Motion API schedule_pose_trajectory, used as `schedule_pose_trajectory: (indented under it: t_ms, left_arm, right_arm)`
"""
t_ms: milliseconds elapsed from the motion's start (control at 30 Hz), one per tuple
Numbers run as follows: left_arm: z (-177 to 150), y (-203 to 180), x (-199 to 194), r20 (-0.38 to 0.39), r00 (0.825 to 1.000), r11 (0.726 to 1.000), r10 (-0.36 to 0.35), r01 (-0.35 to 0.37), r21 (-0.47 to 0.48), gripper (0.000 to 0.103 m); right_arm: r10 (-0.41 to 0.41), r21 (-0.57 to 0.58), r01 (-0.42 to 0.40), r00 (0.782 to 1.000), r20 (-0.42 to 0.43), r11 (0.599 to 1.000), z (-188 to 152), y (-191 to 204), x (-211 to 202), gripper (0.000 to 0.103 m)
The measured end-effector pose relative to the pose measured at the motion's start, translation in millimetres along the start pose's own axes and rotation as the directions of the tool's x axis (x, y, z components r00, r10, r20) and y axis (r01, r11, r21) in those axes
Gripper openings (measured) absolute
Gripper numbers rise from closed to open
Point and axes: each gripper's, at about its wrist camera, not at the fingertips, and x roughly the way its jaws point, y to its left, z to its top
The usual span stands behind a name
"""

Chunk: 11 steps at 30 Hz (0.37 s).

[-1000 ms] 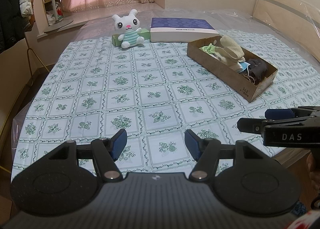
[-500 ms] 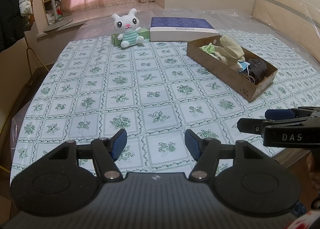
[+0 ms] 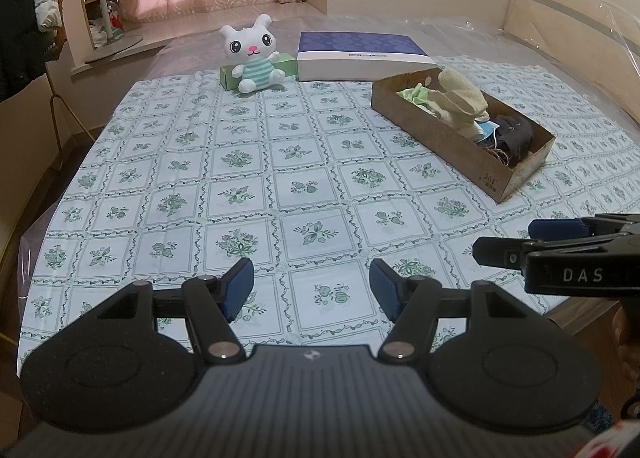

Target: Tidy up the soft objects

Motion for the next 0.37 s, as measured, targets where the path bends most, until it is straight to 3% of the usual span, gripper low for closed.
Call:
schedule_pose_trajectory:
  t_ms: [367]
  left_arm:
    - [0.1,1.5,6.7,-0.005,1.0,1.0,-0.008,0.008,0.0,0.062]
  right_arm:
    - [-0.001,0.004,0.001,1.0,-0.007,1.0,-0.5,-0.9,5.2,0.078]
